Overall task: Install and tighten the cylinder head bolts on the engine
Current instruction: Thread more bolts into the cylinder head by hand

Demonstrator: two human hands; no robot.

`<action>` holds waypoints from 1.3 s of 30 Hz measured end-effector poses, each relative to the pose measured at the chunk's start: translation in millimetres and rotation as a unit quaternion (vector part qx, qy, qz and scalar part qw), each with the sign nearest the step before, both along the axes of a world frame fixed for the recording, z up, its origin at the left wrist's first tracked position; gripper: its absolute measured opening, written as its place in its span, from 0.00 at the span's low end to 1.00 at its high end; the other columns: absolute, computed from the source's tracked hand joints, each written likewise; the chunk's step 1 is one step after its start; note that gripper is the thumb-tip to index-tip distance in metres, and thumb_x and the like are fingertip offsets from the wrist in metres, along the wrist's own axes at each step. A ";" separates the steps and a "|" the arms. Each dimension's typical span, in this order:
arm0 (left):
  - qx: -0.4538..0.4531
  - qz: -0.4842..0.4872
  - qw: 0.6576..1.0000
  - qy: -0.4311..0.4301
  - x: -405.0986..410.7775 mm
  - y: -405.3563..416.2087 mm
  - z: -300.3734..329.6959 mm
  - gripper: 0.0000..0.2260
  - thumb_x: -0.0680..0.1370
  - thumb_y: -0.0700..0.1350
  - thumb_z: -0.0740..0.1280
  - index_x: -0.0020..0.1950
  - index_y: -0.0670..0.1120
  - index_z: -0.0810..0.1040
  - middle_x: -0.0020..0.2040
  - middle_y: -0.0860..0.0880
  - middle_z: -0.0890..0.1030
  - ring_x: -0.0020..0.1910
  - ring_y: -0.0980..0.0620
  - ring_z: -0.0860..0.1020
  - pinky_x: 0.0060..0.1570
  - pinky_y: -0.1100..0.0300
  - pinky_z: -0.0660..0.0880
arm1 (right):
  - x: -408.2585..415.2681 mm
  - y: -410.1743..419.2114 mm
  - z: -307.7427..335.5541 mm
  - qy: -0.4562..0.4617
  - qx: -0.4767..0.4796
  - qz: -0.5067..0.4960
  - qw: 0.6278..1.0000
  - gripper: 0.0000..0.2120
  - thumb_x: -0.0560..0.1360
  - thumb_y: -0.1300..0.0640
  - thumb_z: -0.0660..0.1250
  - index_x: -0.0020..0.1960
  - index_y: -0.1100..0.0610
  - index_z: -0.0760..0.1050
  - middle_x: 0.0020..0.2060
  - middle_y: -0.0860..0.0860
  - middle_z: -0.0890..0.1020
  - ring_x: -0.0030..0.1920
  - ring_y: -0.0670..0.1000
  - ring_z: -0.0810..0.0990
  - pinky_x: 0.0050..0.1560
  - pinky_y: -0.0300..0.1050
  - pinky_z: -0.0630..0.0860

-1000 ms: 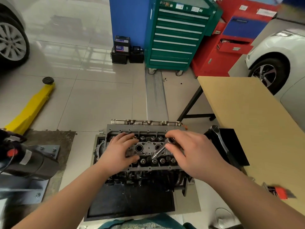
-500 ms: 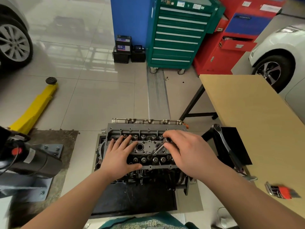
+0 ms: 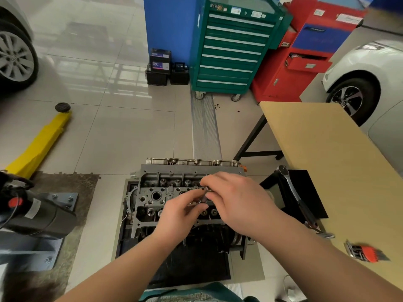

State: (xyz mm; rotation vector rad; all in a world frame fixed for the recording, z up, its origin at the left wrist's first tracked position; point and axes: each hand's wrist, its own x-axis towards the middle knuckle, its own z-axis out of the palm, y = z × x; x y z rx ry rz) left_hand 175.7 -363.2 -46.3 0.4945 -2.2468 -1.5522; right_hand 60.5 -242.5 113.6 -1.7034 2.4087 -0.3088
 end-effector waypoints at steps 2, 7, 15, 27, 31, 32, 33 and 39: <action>0.027 -0.017 0.999 0.004 -1.4 -7.9 2.6 0.13 0.81 0.40 0.73 0.65 0.49 0.83 0.54 0.58 0.87 0.57 0.57 0.84 0.59 0.59 0.81 | 0.8 -1.4 -0.1 -0.012 0.005 -0.006 1.000 0.13 0.84 0.51 0.61 0.68 0.47 0.72 0.59 0.45 0.79 0.57 0.49 0.78 0.53 0.49 0.78; 0.041 -0.159 0.986 -0.035 -4.3 -34.1 14.4 0.11 0.83 0.38 0.70 0.61 0.52 0.83 0.53 0.56 0.85 0.57 0.54 0.83 0.59 0.59 0.78 | 2.2 -0.6 0.8 -0.044 0.027 0.009 0.999 0.16 0.83 0.54 0.62 0.70 0.46 0.72 0.62 0.43 0.78 0.59 0.47 0.76 0.58 0.45 0.75; -0.058 -0.072 0.995 0.045 -8.0 -13.8 25.2 0.08 0.77 0.48 0.70 0.54 0.59 0.81 0.48 0.61 0.83 0.48 0.58 0.83 0.47 0.59 0.80 | 12.3 -8.5 1.4 0.070 0.029 -0.071 0.995 0.21 0.81 0.33 0.57 0.59 0.49 0.73 0.44 0.45 0.81 0.41 0.49 0.77 0.36 0.44 0.67; -0.099 -0.102 0.989 0.030 -14.3 -26.3 50.3 0.11 0.75 0.39 0.72 0.53 0.53 0.83 0.46 0.58 0.83 0.48 0.57 0.83 0.49 0.52 0.81 | 14.4 -12.9 9.3 0.057 0.071 -0.057 0.994 0.19 0.81 0.34 0.60 0.60 0.48 0.71 0.49 0.47 0.79 0.48 0.52 0.78 0.40 0.47 0.66; -0.076 -0.134 0.987 0.041 -11.1 -33.6 53.2 0.08 0.79 0.41 0.74 0.58 0.47 0.86 0.52 0.59 0.86 0.55 0.62 0.84 0.57 0.63 0.80 | 10.4 -7.3 15.8 0.009 0.088 -0.003 0.996 0.14 0.80 0.50 0.68 0.64 0.48 0.70 0.55 0.45 0.73 0.52 0.49 0.74 0.44 0.46 0.74; -0.069 -0.156 0.984 0.040 -10.2 -35.6 55.1 0.09 0.80 0.42 0.74 0.60 0.48 0.85 0.54 0.59 0.86 0.57 0.61 0.84 0.58 0.65 0.79 | 8.5 -6.8 16.0 0.010 0.098 0.000 0.995 0.14 0.80 0.54 0.68 0.64 0.49 0.71 0.55 0.46 0.72 0.51 0.49 0.74 0.44 0.45 0.72; -0.064 -0.168 0.983 0.037 -9.7 -36.0 56.2 0.10 0.80 0.44 0.74 0.61 0.49 0.84 0.55 0.59 0.86 0.58 0.59 0.84 0.59 0.64 0.78 | 7.9 -7.6 16.2 0.018 0.105 -0.011 0.994 0.12 0.81 0.53 0.67 0.63 0.50 0.71 0.53 0.46 0.72 0.51 0.49 0.75 0.43 0.45 0.70; -0.117 -0.080 0.989 0.032 -10.2 -27.7 54.4 0.08 0.75 0.37 0.75 0.52 0.47 0.86 0.46 0.60 0.83 0.48 0.60 0.82 0.49 0.59 0.79 | 10.6 -13.4 16.6 0.082 0.105 -0.041 0.990 0.23 0.79 0.32 0.61 0.63 0.49 0.71 0.53 0.47 0.78 0.52 0.52 0.79 0.41 0.48 0.72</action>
